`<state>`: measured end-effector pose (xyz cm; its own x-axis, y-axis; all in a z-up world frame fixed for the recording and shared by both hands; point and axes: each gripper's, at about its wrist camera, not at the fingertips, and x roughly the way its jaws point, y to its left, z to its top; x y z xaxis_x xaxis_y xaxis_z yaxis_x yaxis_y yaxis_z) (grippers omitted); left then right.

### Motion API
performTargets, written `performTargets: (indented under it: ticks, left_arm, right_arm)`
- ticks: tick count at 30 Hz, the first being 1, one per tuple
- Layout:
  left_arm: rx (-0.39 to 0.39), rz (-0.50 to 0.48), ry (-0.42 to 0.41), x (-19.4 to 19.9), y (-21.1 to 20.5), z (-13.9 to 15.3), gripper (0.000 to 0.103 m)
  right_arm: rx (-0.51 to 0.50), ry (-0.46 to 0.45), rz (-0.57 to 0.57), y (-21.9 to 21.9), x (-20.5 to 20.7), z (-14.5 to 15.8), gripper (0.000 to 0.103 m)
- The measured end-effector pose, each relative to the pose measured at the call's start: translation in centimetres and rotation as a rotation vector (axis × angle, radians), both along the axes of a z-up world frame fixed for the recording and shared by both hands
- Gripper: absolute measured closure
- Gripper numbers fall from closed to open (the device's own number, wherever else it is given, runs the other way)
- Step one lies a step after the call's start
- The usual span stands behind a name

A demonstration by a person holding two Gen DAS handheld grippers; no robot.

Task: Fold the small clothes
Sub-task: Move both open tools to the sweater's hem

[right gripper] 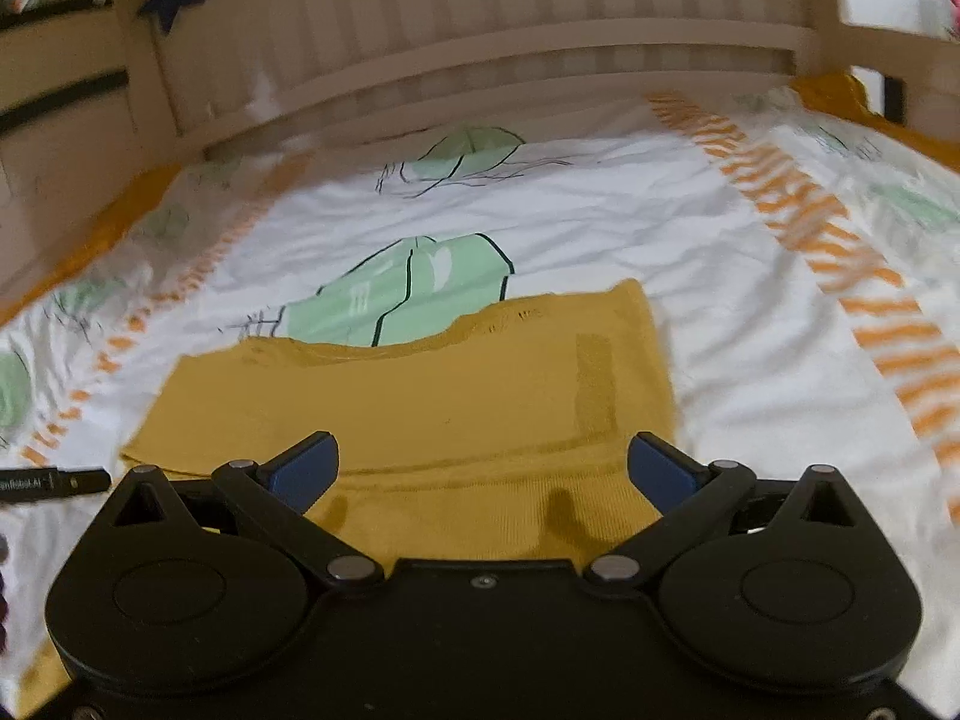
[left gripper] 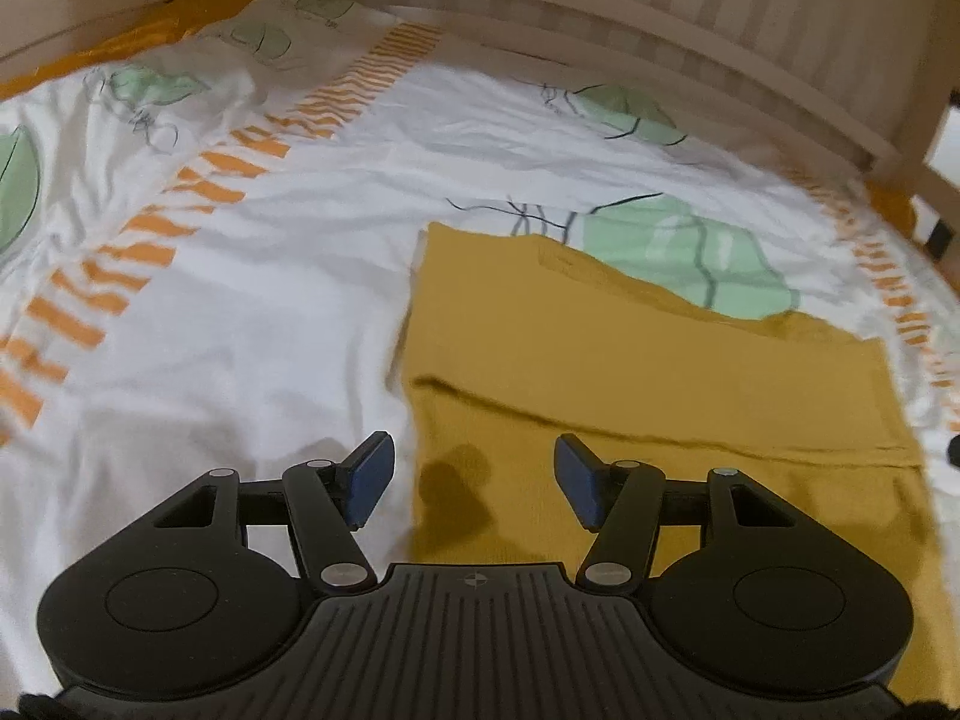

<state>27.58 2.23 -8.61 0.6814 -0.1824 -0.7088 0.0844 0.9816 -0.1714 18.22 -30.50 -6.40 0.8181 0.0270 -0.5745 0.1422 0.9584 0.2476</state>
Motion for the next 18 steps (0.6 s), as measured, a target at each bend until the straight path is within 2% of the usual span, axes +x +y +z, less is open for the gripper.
performTargets:
  ticks: [6,13,18]
  left_arm:
    - [-0.01,0.012,0.01,-6.2,1.6,1.7,0.045]
    - [0.068,-0.033,-0.002,-12.4,3.4,3.2,0.045]
    - [0.042,-0.068,0.024,-15.0,5.4,3.4,0.045]
  right_arm:
    - [0.046,0.011,-0.045,-0.5,-6.2,1.3,0.001]
    - [0.027,0.015,-0.046,-0.9,-12.3,3.3,0.001]
    - [0.069,0.064,-0.05,-1.7,-14.8,3.0,0.001]
